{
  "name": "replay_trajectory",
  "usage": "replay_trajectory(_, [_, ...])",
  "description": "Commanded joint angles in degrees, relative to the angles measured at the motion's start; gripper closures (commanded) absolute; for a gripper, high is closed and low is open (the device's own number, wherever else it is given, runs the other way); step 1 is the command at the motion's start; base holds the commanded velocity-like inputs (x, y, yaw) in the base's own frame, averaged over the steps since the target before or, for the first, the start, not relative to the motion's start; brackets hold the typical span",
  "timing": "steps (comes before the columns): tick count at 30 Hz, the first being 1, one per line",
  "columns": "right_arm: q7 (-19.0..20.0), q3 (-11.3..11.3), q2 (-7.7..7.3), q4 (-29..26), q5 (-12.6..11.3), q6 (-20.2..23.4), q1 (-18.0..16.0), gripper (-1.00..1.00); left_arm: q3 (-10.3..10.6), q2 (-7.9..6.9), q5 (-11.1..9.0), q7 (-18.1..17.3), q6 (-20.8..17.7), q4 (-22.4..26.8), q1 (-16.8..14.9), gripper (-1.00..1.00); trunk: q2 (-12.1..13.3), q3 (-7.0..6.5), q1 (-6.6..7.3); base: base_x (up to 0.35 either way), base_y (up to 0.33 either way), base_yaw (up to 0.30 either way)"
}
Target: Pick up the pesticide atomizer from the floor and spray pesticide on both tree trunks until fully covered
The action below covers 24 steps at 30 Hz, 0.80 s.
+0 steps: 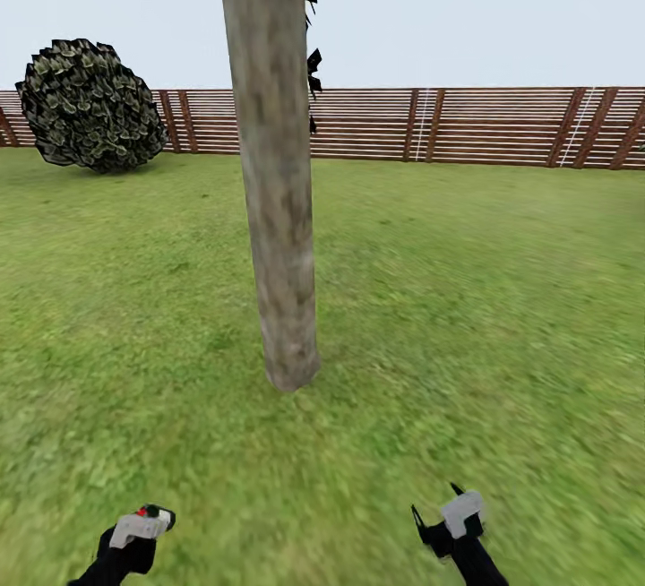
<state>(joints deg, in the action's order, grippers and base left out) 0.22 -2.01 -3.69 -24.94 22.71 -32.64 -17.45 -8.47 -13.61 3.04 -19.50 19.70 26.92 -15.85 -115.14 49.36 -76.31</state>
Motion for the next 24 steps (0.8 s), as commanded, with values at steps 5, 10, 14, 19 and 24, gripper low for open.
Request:
replay_trajectory(5, [10.32,-0.12,1.51,0.04,9.70,9.17,-6.39,-1.00,0.02,-0.87,17.66,-15.38,-1.11,-0.01,-6.14,1.00,-0.02,0.06,0.01,0.000,0.000,0.000])
replay_trajectory(10, [20.26,-0.10,3.43,0.03,12.26,11.05,-11.05,-1.00,-0.03,-0.41,28.67,-23.70,-4.90,-0.06,-11.25,1.00,-0.02,0.06,0.01,0.000,0.000,0.000])
replay_trajectory(14, [33.80,-0.10,5.80,-0.98,17.98,17.33,-16.65,-1.00,0.14,-0.34,33.12,-38.47,-10.02,0.05,-16.50,1.00,-0.02,0.06,0.01,0.000,0.000,0.000])
replay_trajectory(19, [37.95,-0.10,6.10,-2.39,18.24,17.93,-17.24,-1.00,0.12,-0.13,36.16,-42.43,-10.31,0.02,-17.32,1.00,-0.02,0.06,0.01,0.000,0.000,0.000])
replay_trajectory(24, [38.84,-0.03,6.75,-2.47,18.33,17.96,-17.27,-1.00,0.12,-0.04,36.39,-42.86,-10.30,0.02,-17.37,1.00,-0.02,0.06,0.01,0.000,0.000,0.000])
